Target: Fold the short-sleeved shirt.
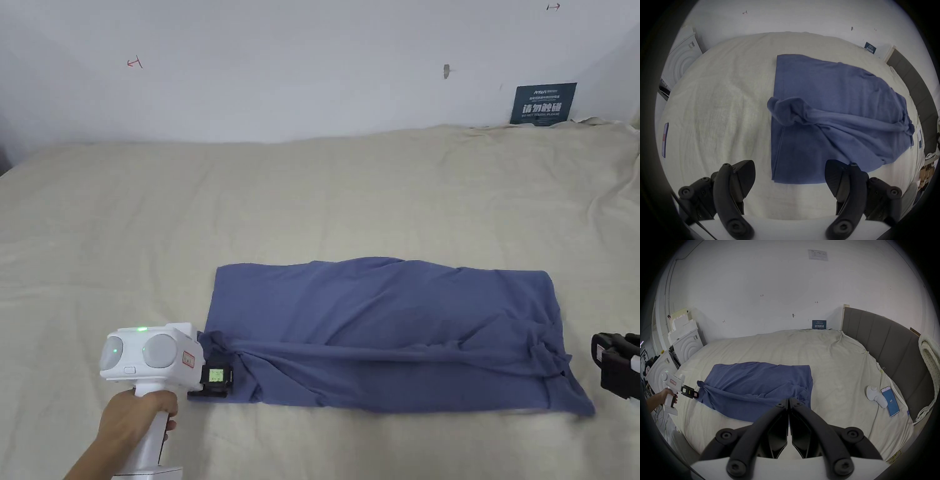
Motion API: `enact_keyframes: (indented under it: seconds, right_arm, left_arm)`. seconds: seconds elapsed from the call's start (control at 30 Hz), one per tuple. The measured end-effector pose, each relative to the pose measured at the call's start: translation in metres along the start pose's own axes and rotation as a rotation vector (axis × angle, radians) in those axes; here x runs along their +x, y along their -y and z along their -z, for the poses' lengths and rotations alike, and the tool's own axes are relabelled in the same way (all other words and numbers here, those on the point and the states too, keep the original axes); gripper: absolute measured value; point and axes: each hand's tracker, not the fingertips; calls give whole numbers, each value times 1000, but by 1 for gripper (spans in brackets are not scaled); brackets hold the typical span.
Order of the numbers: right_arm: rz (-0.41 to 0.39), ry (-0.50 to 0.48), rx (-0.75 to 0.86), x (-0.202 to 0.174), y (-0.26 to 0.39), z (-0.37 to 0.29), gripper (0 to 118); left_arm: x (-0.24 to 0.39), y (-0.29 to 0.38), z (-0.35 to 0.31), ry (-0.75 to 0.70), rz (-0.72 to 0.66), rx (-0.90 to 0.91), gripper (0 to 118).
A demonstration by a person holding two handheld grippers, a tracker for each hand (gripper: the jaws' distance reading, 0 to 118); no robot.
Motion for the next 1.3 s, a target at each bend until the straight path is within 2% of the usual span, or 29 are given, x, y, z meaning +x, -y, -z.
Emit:
enact_keyframes:
  seconds: [0.1,0.17,0.27,0.33,0.37,0.43,0.6,0.67,0.73,0.77,0.8,0.83,0.87,0.9,1.0,1.03,1.07,1.1,1.13,1.17,1.3]
  right_arm:
    - [-2,-11,-18,-2,1,6,1]
    - [-1,-16,-26,-5,1,9,1]
    - [-1,-26,-40,-7,1,14,1]
    - [-4,-23,-52,-9,0,19,1]
    - [-6,-17,-57,-9,-1,22,1]
    - [-19,2,-74,-8,-3,34,1]
    - [-12,63,-187,6,5,81,1]
    - [-1,78,-250,11,12,101,1]
    - [53,79,-307,17,20,118,5]
    - [67,96,-332,18,23,124,15]
    - [89,88,-361,24,28,135,35]
    - [83,92,-399,26,33,143,71]
    - [75,100,-415,26,36,146,91]
    - [75,103,-399,25,39,149,99]
    - [42,133,-429,19,45,157,99]
    - [33,145,-438,18,46,161,92]
    - [19,150,-441,14,47,158,77]
    - [2,143,-446,11,47,159,52]
    - [-5,137,-448,10,49,157,11]
    - [13,67,-435,9,49,154,8]
    - [10,72,-390,18,46,141,7]
  left_arm:
    - [5,7,-7,-12,8,-24,90]
    - [7,7,-5,-11,4,-35,65]
    - [14,10,-11,7,3,-29,41]
    - [16,8,-12,10,70,-15,15]
    - [17,8,-13,-8,85,-7,9]
    - [16,5,-21,45,77,-1,6]
    - [17,3,-51,60,89,76,6]
    - [19,2,-61,72,99,97,6]
    - [21,1,-69,75,107,118,6]
    - [22,1,-72,80,108,121,6]
    - [22,1,-74,84,110,127,6]
    - [23,1,-75,85,113,130,5]
    - [21,-3,-71,85,115,133,5]
    - [20,-4,-70,85,116,134,5]
    - [17,-5,-68,86,112,131,5]
    - [16,-4,-67,86,108,129,5]
    - [16,-3,-66,86,105,127,5]
    - [15,-1,-65,87,101,125,5]
    - [15,0,-66,87,97,123,5]
    - [15,2,-66,87,95,121,5]
    - [10,10,-58,83,78,116,5]
